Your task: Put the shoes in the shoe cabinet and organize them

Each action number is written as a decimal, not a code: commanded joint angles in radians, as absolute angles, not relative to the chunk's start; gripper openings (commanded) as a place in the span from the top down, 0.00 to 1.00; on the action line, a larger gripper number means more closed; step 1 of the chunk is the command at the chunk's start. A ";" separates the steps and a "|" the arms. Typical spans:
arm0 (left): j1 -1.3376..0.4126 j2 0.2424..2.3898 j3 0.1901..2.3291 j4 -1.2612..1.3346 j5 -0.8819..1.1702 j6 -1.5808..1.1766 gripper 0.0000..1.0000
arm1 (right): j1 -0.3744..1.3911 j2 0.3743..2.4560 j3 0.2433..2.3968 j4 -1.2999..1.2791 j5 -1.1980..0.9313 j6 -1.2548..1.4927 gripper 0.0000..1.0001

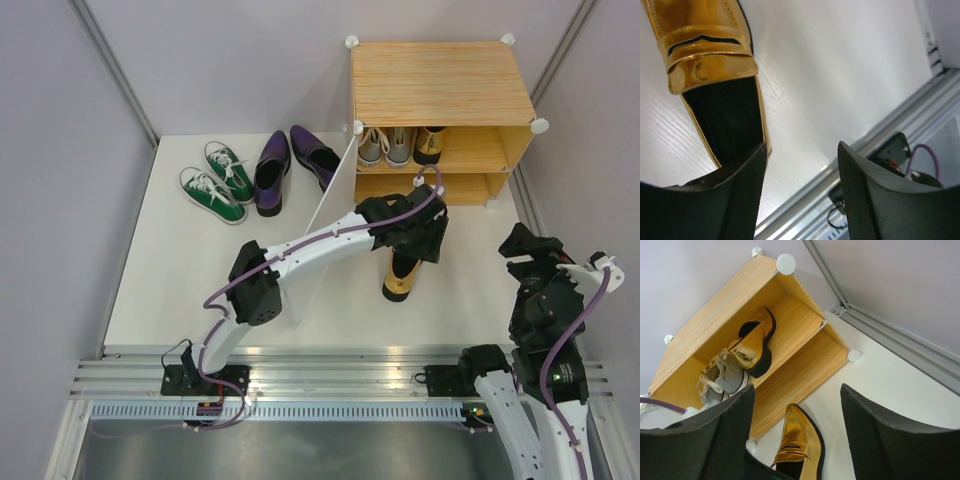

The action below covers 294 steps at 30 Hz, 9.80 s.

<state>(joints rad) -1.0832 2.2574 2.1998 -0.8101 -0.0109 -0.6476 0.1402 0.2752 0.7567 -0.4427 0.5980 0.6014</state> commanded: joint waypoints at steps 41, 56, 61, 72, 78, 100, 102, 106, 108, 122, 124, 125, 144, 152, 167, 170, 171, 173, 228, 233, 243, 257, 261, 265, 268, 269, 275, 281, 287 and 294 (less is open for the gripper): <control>-0.552 1.063 1.203 -0.597 -0.419 -0.288 0.16 | 0.819 0.949 0.546 -0.345 0.555 0.920 0.02; -0.552 1.049 1.180 -0.584 -0.365 -0.288 0.15 | 0.874 1.245 0.649 -0.316 0.779 1.016 0.02; -0.554 1.046 1.178 -0.584 -0.362 -0.284 0.15 | 0.842 1.295 0.641 -0.281 0.749 0.991 0.02; -0.554 1.051 1.177 -0.581 -0.337 -0.279 0.16 | 0.764 1.322 0.555 -0.233 0.654 0.947 0.07; -0.554 1.046 1.175 -0.578 -0.321 -0.278 0.16 | 0.749 1.345 0.538 -0.213 0.624 0.928 0.10; -0.557 1.049 1.173 -0.578 -0.299 -0.276 0.16 | 0.589 1.175 0.617 -0.337 0.414 0.669 0.86; -0.558 1.051 1.173 -0.577 -0.298 -0.276 0.16 | 0.587 1.131 0.600 -0.350 0.405 0.663 0.96; -0.560 1.054 1.173 -0.578 -0.295 -0.275 0.16 | 0.586 0.998 0.589 -0.393 0.391 0.646 0.99; -0.560 1.054 1.173 -0.578 -0.293 -0.275 0.16 | 0.586 0.957 0.578 -0.394 0.370 0.618 0.99; -0.561 1.060 1.172 -0.575 -0.290 -0.275 0.16 | 0.586 0.733 0.557 -0.396 0.437 0.571 0.99; -0.561 1.057 1.172 -0.575 -0.290 -0.273 0.16 | 0.587 0.688 0.568 -0.402 0.451 0.569 0.99; -0.561 1.058 1.172 -0.575 -0.290 -0.273 0.16 | 0.586 0.675 0.569 -0.403 0.462 0.569 0.99; -0.565 1.039 1.172 -0.575 -0.279 -0.273 0.16 | 0.586 0.477 0.730 -0.511 0.822 0.545 0.99; -0.569 1.028 1.172 -0.575 -0.278 -0.273 0.16 | 0.542 0.684 0.775 -0.394 0.709 0.494 0.99; -0.586 1.026 1.170 -0.572 -0.285 -0.268 0.16 | 0.112 0.821 0.808 -0.189 0.370 0.362 0.99; -0.588 1.025 1.170 -0.572 -0.281 -0.268 0.16 | 0.014 0.865 0.818 -0.121 0.219 0.347 0.99; -0.588 1.025 1.170 -0.572 -0.279 -0.268 0.16 | 0.006 0.891 0.821 -0.091 0.192 0.345 0.99; -0.588 1.023 1.170 -0.572 -0.278 -0.268 0.16 | -0.049 0.919 0.833 -0.043 0.149 0.345 0.99; -0.598 1.037 1.169 -0.572 -0.253 -0.255 0.15 | -0.123 1.652 1.258 0.353 0.137 0.230 0.49; -0.598 1.037 1.169 -0.571 -0.247 -0.255 0.15 | -0.123 1.652 1.287 0.315 0.144 0.230 0.30; -0.598 1.042 1.169 -0.572 -0.239 -0.255 0.15 | -0.126 1.655 1.302 0.282 0.163 0.235 0.08; -0.597 1.034 1.169 -0.571 -0.222 -0.255 0.15 | -0.124 1.542 1.263 0.227 0.121 0.241 0.08; -0.598 1.037 1.169 -0.571 -0.221 -0.256 0.15 | -0.126 1.485 1.223 0.206 0.118 0.267 0.07; -0.600 1.039 1.169 -0.571 -0.222 -0.256 0.15 | -0.124 1.431 1.168 0.187 0.109 0.281 0.08; -0.600 1.039 1.169 -0.571 -0.222 -0.256 0.15 | -0.124 1.384 1.134 0.160 0.112 0.293 0.08; -0.600 1.040 1.169 -0.571 -0.222 -0.255 0.15 | -0.126 1.373 1.121 0.160 0.107 0.296 0.08; -0.600 1.040 1.167 -0.571 -0.227 -0.255 0.15 | -0.126 1.318 1.046 0.141 0.113 0.314 0.14; -0.600 1.040 1.169 -0.571 -0.219 -0.255 0.15 | -0.126 1.259 0.937 0.161 0.144 0.365 0.59; -0.601 1.034 1.170 -0.572 -0.215 -0.255 0.15 | -0.124 1.253 0.819 0.241 0.172 0.397 0.85; -0.601 1.034 1.169 -0.571 -0.215 -0.253 0.15 | -0.126 1.357 0.865 0.288 0.178 0.393 0.86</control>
